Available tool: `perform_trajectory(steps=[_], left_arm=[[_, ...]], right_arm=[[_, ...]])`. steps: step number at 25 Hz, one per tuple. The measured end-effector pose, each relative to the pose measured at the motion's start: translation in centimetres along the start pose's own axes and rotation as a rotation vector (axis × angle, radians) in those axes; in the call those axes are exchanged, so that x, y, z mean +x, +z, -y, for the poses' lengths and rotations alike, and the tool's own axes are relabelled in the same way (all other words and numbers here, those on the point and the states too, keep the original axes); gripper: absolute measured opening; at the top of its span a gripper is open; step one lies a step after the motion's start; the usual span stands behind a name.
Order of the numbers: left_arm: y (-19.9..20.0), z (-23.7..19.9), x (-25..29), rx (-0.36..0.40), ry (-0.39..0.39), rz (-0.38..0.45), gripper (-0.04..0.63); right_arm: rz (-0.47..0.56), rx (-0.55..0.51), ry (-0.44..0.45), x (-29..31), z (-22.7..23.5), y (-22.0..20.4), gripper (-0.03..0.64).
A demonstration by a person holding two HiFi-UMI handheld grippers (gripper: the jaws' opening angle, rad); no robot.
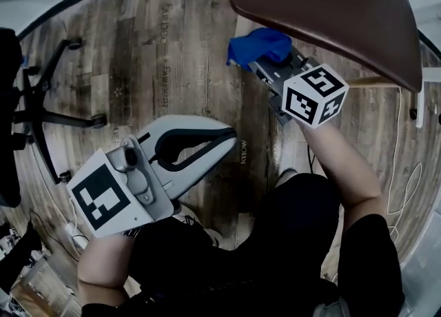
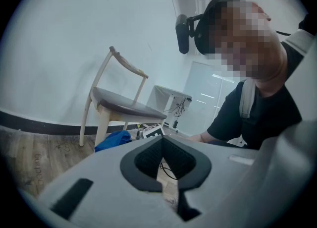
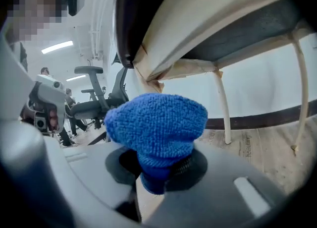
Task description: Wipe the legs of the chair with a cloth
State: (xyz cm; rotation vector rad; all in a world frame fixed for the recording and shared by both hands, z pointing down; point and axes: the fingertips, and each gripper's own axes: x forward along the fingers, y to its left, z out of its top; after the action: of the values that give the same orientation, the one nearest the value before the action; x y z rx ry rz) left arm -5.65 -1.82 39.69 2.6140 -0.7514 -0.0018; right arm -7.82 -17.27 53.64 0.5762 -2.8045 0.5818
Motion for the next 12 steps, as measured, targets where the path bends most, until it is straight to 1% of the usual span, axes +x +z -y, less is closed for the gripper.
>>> perform_trajectory(steps=[2, 5, 7, 9, 11, 12], left_arm=[[-0.2, -0.4, -0.2, -0.008, 0.009, -0.006, 0.000], [-0.5, -0.8, -0.2, -0.021, 0.021, -0.007, 0.000], [-0.5, -0.8, -0.1, -0.030, 0.024, -0.006, 0.000], [-0.6, -0.8, -0.1, -0.041, 0.022, -0.007, 0.000], [-0.8, -0.8, -0.2, -0.048, 0.023, -0.011, 0.000], [-0.9, -0.9, -0.2, -0.051, 0.028, -0.016, 0.000]], right_arm=[[-0.018, -0.002, -0.005, 0.3, 0.5, -1.2, 0.086], [-0.063, 0.023, -0.022, 1.2, 1.9, -4.4, 0.086], [-0.042, 0.024, -0.013, 1.5, 2.5, -5.7, 0.086], [-0.010, -0.018, 0.000, 1.5, 2.8, -6.1, 0.084], [-0.032, -0.069, -0.014, 1.7, 3.5, -7.0, 0.086], [-0.057, -0.071, -0.024, 2.0, 4.0, -8.0, 0.086]])
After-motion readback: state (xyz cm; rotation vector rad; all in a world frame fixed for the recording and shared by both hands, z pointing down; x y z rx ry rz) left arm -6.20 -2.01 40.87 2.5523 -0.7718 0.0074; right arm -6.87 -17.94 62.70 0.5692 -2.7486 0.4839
